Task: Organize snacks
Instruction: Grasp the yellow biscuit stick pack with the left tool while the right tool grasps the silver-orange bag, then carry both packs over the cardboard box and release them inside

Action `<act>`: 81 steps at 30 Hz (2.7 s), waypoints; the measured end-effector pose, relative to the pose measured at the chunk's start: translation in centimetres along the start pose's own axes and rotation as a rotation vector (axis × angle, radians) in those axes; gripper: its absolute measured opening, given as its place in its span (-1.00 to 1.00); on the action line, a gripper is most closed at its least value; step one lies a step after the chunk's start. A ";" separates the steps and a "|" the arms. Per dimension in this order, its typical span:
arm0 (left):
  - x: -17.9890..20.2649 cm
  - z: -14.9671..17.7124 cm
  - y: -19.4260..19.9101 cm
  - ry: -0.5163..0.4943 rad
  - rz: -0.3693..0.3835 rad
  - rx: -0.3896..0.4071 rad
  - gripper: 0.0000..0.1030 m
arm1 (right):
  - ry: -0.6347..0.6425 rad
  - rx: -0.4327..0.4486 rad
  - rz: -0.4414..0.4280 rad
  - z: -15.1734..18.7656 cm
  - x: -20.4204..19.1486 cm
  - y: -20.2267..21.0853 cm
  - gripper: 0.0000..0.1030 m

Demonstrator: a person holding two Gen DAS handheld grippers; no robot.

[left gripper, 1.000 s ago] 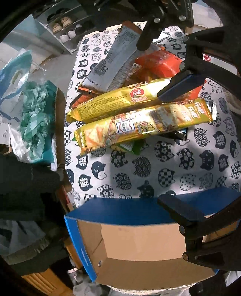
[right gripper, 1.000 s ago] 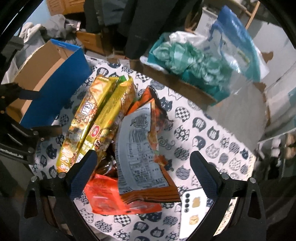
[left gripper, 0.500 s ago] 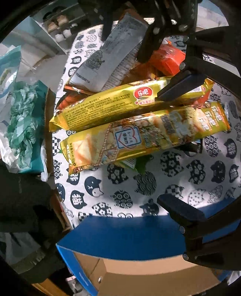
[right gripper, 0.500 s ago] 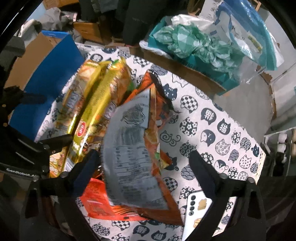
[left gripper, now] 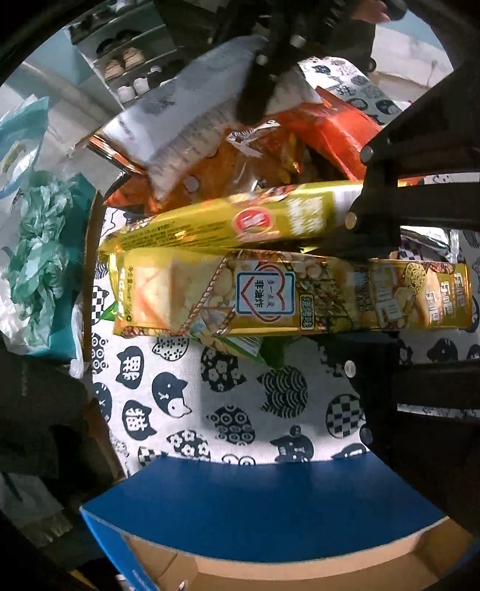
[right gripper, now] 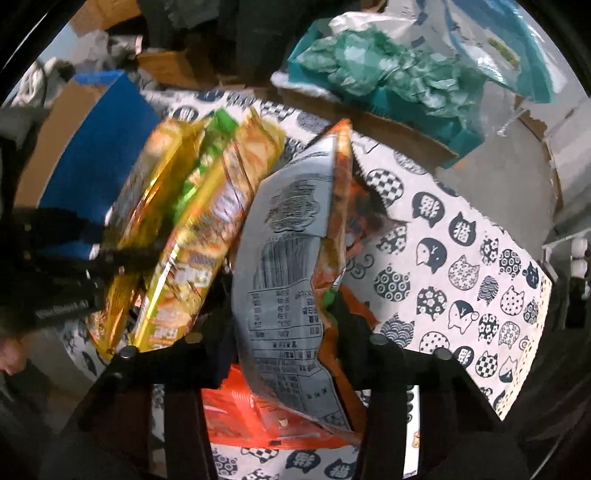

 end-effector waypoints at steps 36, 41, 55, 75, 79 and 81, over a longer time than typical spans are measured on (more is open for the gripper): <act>-9.2 4.5 14.9 -0.019 -0.175 0.283 -0.40 | -0.012 0.194 -0.207 -2.1 -14.7 7.4 -0.34; -13.2 5.8 14.9 0.027 -0.222 0.293 -0.40 | 0.013 0.196 -0.229 -3.1 -18.2 6.7 -0.34; -22.4 8.3 11.7 0.196 -0.275 0.205 -0.40 | 0.013 0.121 -0.232 -6.4 -28.1 0.1 -0.34; -24.7 10.1 4.7 0.243 -0.272 -0.013 -0.37 | -0.032 -0.047 -0.141 -6.0 -30.7 -9.4 -0.33; -24.1 10.0 4.6 0.232 -0.281 -0.022 -0.32 | -0.026 -0.049 -0.134 -5.8 -30.4 -9.6 -0.31; -23.9 9.9 4.8 0.230 -0.288 -0.030 -0.25 | -0.024 -0.047 -0.141 -5.9 -30.4 -9.5 -0.30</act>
Point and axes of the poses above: each gripper's, at about its wrist camera, not at the fingertips, and y roughly against the way its jaws point, x to its right, z to its underside, the point moved 1 cm from there along -y, roughly the way its jaws point, and after that the axes turned 8 degrees about -y, right-handed, at the moved point
